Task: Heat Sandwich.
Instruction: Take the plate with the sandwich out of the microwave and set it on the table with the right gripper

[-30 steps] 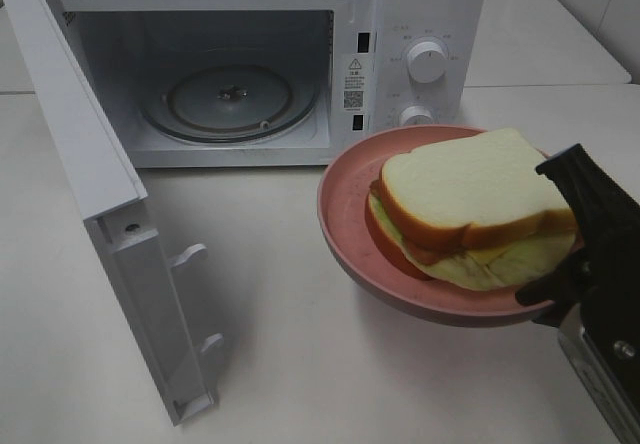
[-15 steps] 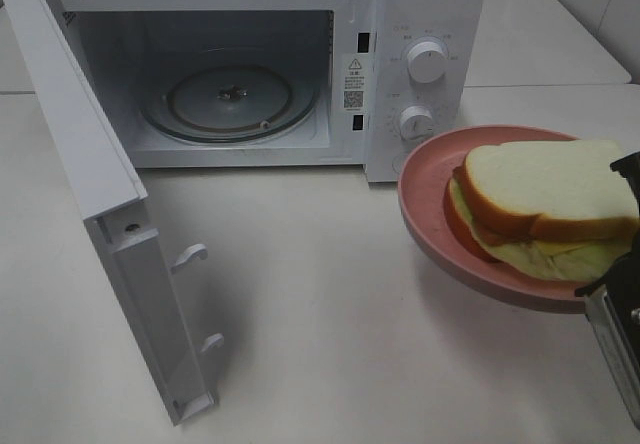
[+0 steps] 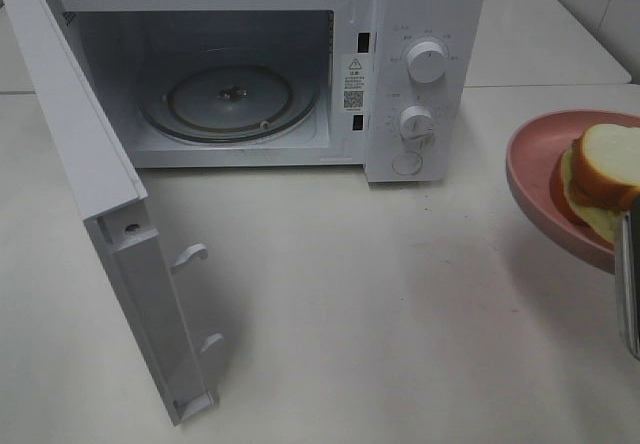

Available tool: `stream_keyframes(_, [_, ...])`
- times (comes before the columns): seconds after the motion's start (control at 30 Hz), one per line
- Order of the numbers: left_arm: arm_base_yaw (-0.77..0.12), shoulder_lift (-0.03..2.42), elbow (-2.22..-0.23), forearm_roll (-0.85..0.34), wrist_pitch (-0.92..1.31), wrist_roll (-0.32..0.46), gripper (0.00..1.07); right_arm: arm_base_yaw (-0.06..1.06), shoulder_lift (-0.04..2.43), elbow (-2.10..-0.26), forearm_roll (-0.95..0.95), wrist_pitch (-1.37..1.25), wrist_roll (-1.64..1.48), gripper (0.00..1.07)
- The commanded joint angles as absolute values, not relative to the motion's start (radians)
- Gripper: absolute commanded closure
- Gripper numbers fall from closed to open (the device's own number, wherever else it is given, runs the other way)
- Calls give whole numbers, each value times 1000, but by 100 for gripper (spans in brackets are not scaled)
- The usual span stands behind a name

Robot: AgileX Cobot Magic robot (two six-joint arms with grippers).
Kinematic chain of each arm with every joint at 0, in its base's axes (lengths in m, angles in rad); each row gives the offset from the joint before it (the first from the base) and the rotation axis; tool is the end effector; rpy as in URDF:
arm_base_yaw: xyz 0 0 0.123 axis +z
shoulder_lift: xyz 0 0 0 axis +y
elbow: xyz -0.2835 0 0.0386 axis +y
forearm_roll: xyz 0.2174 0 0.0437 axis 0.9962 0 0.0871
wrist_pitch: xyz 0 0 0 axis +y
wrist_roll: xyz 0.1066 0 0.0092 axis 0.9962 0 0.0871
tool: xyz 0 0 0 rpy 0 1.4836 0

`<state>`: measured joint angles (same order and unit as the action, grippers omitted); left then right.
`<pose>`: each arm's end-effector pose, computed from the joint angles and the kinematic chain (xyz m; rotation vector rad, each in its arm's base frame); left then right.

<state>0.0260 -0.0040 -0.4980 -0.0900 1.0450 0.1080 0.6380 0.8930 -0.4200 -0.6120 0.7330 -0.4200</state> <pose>-0.0181 -0.0088 0.2565 0.0863 2.0216 -0.0226 0.1187 0.0368 0.2237 -1.6930 1.9575 -0.6076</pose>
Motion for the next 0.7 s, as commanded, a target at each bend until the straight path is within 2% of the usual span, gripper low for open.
stream_keyframes(0.03, [28,-31,-496,-94,1029,105,7,643,885,-423,-655,754,-350,107])
stream_keyframes(0.5, [28,-31,-496,-94,1029,105,7,643,892,-423,-801,921,123,107])
stream_keyframes(0.7, [28,-31,-496,-94,1029,105,7,639,995,-457,-833,947,247,107])
